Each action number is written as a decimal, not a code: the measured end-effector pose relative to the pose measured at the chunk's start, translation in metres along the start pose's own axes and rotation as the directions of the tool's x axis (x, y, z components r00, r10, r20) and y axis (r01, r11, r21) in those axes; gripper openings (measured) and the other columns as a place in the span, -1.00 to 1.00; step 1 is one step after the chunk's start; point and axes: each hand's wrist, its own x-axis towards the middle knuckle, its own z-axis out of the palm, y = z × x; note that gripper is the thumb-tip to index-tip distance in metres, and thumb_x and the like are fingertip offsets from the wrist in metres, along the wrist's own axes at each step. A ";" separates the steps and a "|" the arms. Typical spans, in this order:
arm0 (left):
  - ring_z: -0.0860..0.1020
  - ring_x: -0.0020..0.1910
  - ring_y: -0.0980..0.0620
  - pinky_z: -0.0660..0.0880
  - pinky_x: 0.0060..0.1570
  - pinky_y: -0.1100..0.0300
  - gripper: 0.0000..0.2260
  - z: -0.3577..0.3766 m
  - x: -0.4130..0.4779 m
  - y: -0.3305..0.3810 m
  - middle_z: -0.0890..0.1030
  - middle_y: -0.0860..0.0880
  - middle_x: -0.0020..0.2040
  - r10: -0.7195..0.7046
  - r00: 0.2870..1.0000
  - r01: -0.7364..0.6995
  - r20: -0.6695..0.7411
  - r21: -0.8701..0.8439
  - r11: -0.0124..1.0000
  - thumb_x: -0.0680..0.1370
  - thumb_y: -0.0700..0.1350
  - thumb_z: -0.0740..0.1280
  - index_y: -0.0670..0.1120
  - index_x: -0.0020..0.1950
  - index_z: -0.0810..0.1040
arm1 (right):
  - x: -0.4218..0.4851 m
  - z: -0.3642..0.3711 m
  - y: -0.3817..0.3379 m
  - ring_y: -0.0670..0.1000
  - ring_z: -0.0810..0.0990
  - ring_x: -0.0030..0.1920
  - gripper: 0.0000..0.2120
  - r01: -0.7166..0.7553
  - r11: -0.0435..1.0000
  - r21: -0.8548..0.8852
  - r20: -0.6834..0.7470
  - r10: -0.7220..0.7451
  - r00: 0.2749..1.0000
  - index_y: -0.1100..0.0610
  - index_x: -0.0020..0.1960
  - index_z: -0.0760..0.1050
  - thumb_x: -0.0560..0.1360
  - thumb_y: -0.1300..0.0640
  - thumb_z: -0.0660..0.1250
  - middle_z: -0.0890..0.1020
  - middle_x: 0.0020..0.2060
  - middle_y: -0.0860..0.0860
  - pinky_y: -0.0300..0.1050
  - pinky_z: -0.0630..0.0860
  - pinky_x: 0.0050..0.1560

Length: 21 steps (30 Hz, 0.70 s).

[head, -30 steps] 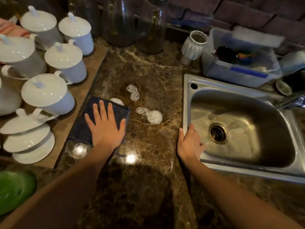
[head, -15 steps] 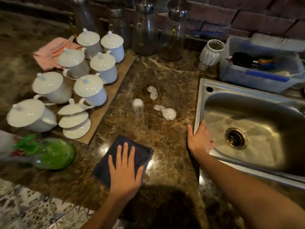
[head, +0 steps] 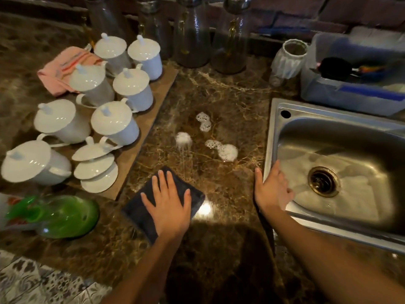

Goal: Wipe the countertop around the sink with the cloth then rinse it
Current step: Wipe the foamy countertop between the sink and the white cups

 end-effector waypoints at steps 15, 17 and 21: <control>-0.12 0.57 -0.07 -0.15 0.49 -0.16 -0.38 -0.023 0.165 0.020 -0.10 -0.10 0.60 0.350 0.936 -0.350 0.021 0.115 0.930 0.63 0.18 -0.10 -0.13 0.59 -0.09 | 0.001 0.003 -0.001 0.12 0.33 0.39 -0.41 -0.015 0.999 -0.044 -0.014 0.014 1.000 0.02 0.57 -0.07 0.62 -0.21 -0.11 0.36 0.43 0.08 0.20 0.25 0.31; -0.08 0.57 -0.07 -0.11 0.49 -0.18 -0.36 -0.022 0.153 0.017 -0.05 -0.12 0.60 0.358 0.934 -0.355 -0.009 0.115 0.928 0.60 0.19 -0.17 -0.14 0.59 -0.05 | 0.001 0.003 -0.002 0.12 0.34 0.38 -0.41 -0.010 0.999 -0.040 -0.022 0.009 1.000 0.03 0.57 -0.05 0.62 -0.20 -0.10 0.37 0.42 0.08 0.19 0.25 0.30; -0.05 0.57 -0.07 -0.05 0.48 -0.18 -0.33 -0.015 0.102 0.005 -0.02 -0.12 0.60 0.335 0.942 -0.332 0.003 0.137 0.933 0.55 0.19 -0.23 -0.15 0.58 -0.04 | 0.001 0.001 -0.002 0.15 0.36 0.37 -0.41 0.004 1.000 -0.026 -0.024 -0.004 1.000 0.06 0.56 -0.02 0.63 -0.19 -0.09 0.38 0.41 0.11 0.18 0.25 0.29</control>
